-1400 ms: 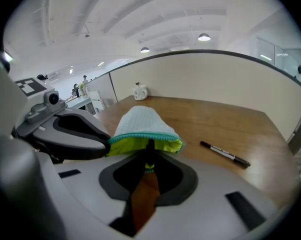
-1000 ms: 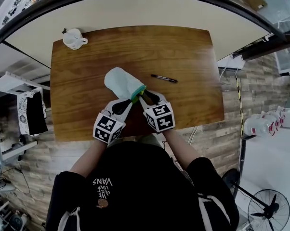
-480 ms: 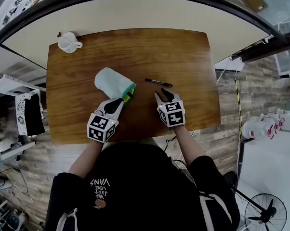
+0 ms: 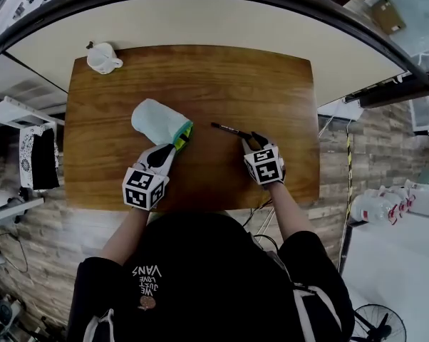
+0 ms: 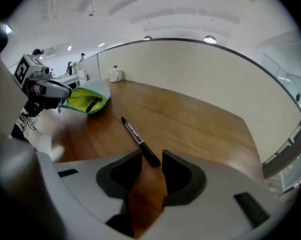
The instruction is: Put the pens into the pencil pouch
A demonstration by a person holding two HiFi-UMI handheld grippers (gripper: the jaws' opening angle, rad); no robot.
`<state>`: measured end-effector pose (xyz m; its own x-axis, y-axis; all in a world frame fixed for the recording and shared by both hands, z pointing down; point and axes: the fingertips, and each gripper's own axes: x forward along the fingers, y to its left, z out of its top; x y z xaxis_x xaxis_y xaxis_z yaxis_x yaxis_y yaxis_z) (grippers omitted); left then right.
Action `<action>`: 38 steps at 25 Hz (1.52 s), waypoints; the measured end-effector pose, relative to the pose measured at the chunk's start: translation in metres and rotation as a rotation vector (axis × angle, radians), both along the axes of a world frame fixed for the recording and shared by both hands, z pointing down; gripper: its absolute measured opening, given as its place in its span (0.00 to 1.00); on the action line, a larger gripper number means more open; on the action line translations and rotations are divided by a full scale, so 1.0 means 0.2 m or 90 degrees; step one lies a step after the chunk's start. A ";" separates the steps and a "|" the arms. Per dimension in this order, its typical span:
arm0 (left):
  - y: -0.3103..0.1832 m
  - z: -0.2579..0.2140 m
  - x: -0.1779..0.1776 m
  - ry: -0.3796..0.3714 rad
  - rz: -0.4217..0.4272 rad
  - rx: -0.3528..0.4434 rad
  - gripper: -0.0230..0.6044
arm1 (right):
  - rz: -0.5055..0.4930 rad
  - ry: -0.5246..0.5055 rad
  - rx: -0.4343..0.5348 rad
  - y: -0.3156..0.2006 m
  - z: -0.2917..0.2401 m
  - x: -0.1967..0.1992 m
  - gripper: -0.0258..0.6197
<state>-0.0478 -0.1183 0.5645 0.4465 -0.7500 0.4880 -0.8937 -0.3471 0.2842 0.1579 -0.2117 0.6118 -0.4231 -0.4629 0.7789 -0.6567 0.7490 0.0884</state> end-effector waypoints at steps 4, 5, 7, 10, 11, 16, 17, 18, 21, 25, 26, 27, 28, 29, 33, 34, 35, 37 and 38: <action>0.01 0.02 -0.01 0.008 -0.022 -0.008 0.09 | -0.044 0.002 -0.020 -0.01 0.04 0.01 0.19; 0.02 0.02 -0.01 0.010 -0.027 -0.010 0.09 | -0.058 -0.002 -0.025 0.00 0.05 0.00 0.19; 0.03 0.03 -0.01 0.013 -0.035 -0.012 0.09 | -0.086 -0.002 -0.033 0.00 0.06 -0.02 0.19; 0.04 0.03 -0.03 0.017 -0.043 -0.014 0.09 | -0.103 -0.004 -0.044 0.00 0.08 -0.03 0.19; 0.04 0.03 -0.03 0.017 -0.045 -0.014 0.09 | -0.102 -0.008 -0.046 0.00 0.08 -0.03 0.19; 0.05 0.03 -0.04 0.013 -0.044 -0.014 0.09 | -0.081 -0.018 -0.049 0.03 0.08 -0.05 0.15; 0.04 0.03 -0.04 0.013 -0.043 -0.014 0.09 | -0.076 -0.023 -0.048 0.05 0.07 -0.06 0.15; 0.05 0.02 -0.04 0.013 -0.042 -0.013 0.09 | -0.073 -0.027 -0.045 0.06 0.06 -0.07 0.15; 0.05 0.02 -0.05 0.016 -0.036 -0.013 0.09 | -0.051 -0.048 -0.043 0.12 0.02 -0.08 0.14; 0.06 0.02 -0.05 0.023 -0.024 -0.012 0.09 | -0.008 -0.100 -0.053 0.22 -0.04 -0.12 0.14; 0.06 0.02 -0.05 0.024 -0.020 -0.012 0.09 | -0.001 -0.110 -0.054 0.25 -0.06 -0.13 0.14; 0.06 0.02 -0.05 0.025 -0.016 -0.012 0.09 | 0.006 -0.120 -0.054 0.28 -0.07 -0.15 0.14; 0.07 0.01 -0.06 0.027 -0.012 -0.011 0.09 | 0.014 -0.129 -0.056 0.31 -0.08 -0.16 0.14; 0.07 0.01 -0.06 0.028 -0.008 -0.011 0.09 | 0.021 -0.137 -0.057 0.34 -0.10 -0.18 0.14; 0.08 0.01 -0.07 0.032 0.009 -0.009 0.09 | 0.041 -0.155 -0.060 0.45 -0.12 -0.23 0.14; 0.08 0.00 -0.08 0.031 0.013 -0.009 0.09 | 0.045 -0.157 -0.063 0.48 -0.12 -0.24 0.14; 0.09 0.00 -0.08 0.031 0.018 -0.010 0.09 | 0.048 -0.160 -0.066 0.52 -0.12 -0.26 0.14; 0.10 0.00 -0.08 0.030 0.028 -0.010 0.09 | 0.051 -0.162 -0.072 0.59 -0.12 -0.29 0.14; 0.11 0.00 -0.08 0.031 0.034 -0.009 0.09 | 0.051 -0.163 -0.074 0.63 -0.12 -0.31 0.14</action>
